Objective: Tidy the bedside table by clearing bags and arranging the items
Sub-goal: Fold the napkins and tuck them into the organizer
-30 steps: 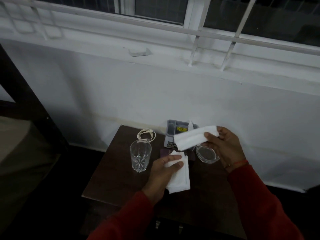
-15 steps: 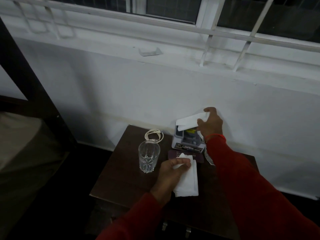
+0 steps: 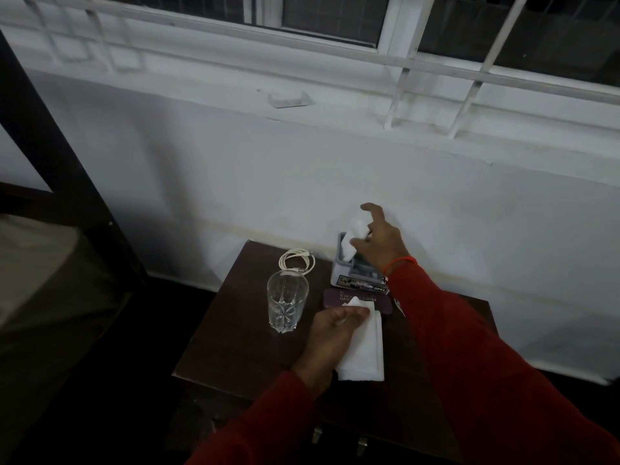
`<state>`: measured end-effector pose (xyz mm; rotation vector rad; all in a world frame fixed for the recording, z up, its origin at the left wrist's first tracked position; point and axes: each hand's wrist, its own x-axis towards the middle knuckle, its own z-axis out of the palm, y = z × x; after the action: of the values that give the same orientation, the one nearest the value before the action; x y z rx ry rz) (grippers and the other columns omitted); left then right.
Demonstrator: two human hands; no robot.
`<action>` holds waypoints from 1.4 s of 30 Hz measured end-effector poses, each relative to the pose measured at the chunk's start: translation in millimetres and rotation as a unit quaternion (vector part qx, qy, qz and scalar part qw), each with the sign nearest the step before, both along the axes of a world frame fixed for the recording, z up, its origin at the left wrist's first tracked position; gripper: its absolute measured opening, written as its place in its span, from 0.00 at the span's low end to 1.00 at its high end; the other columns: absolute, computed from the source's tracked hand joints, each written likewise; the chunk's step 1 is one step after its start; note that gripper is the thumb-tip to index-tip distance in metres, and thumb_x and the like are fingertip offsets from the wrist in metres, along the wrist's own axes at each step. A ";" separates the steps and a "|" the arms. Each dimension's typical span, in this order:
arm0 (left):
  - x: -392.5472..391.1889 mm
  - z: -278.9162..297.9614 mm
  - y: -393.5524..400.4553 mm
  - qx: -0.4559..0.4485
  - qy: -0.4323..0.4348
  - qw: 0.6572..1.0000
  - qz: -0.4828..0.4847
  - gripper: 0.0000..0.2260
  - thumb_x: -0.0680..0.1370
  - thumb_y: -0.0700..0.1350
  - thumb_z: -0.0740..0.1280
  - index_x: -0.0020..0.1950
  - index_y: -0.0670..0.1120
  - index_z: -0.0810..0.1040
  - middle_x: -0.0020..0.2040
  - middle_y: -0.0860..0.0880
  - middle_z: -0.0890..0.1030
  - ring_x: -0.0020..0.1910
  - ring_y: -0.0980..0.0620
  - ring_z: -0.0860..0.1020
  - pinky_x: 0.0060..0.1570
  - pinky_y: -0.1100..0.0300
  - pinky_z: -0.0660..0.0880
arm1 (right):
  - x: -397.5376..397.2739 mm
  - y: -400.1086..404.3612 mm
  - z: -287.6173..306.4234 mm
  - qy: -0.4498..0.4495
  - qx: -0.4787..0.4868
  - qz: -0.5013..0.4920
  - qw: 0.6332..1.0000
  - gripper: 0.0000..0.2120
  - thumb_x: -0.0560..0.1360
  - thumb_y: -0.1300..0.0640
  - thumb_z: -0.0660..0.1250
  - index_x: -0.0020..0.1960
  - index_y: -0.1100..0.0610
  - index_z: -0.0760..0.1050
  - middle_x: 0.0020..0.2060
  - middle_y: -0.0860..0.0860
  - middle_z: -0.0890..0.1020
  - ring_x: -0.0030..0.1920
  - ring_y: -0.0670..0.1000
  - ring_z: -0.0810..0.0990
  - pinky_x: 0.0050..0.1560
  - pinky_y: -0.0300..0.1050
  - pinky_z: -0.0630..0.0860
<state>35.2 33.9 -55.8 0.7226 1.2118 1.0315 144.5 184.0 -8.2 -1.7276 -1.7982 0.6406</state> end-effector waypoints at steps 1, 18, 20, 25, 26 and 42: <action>-0.8 0.2 0.2 -0.002 0.000 1.000 -0.001 0.08 0.78 0.43 0.71 0.53 0.43 0.87 0.52 0.49 0.86 0.50 0.58 0.80 0.46 0.72 0.73 | -0.9 0.5 -1.7 0.010 -0.024 0.004 1.000 0.32 0.68 0.53 0.73 0.67 0.40 0.64 0.41 0.47 0.79 0.49 0.56 0.82 0.57 0.56 0.78; -3.0 9.1 7.4 0.063 -0.299 0.945 0.120 0.27 0.78 0.27 0.63 0.73 0.49 0.70 0.68 0.41 0.79 0.63 0.40 0.80 0.60 0.40 0.78 | 27.8 -149.0 -13.4 0.328 -0.255 0.013 0.909 0.19 0.74 0.55 0.72 0.64 0.51 0.73 0.57 0.53 0.83 0.54 0.57 0.85 0.53 0.62 0.81; 0.6 13.1 4.2 0.070 -0.317 0.938 0.119 0.26 0.77 0.26 0.62 0.72 0.46 0.71 0.67 0.40 0.80 0.61 0.41 0.80 0.57 0.43 0.80 | 30.9 -155.4 -17.5 0.367 -0.244 -0.006 0.897 0.19 0.74 0.61 0.72 0.64 0.54 0.74 0.57 0.56 0.84 0.55 0.59 0.84 0.53 0.62 0.81; 3.0 23.8 -2.9 0.071 -0.334 0.931 0.126 0.20 0.78 0.29 0.65 0.68 0.44 0.75 0.64 0.41 0.82 0.61 0.45 0.82 0.56 0.52 0.82 | 37.9 -153.9 -10.0 0.452 -0.174 -0.069 0.872 0.13 0.74 0.66 0.70 0.58 0.60 0.78 0.54 0.58 0.85 0.53 0.57 0.85 0.51 0.56 0.83; 2.1 24.3 -3.2 0.063 -0.333 0.932 0.133 0.19 0.78 0.30 0.66 0.67 0.43 0.76 0.63 0.41 0.82 0.61 0.45 0.82 0.55 0.53 0.82 | 40.8 -153.0 -7.5 0.462 -0.164 -0.076 0.868 0.13 0.74 0.66 0.69 0.58 0.60 0.78 0.54 0.57 0.85 0.54 0.57 0.85 0.51 0.57 0.83; -4.4 16.4 -5.8 -0.031 -0.151 0.988 0.001 0.11 0.82 0.51 0.64 0.63 0.50 0.78 0.55 0.50 0.87 0.54 0.42 0.85 0.49 0.51 0.80 | 40.4 0.6 3.4 0.531 -0.115 -0.166 0.823 0.17 0.76 0.73 0.64 0.65 0.69 0.71 0.62 0.65 0.77 0.54 0.65 0.80 0.44 0.57 0.83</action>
<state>30.9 28.2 -39.4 0.4947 0.9767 1.0577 185.0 184.6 -4.8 -1.2930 -0.6366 1.3479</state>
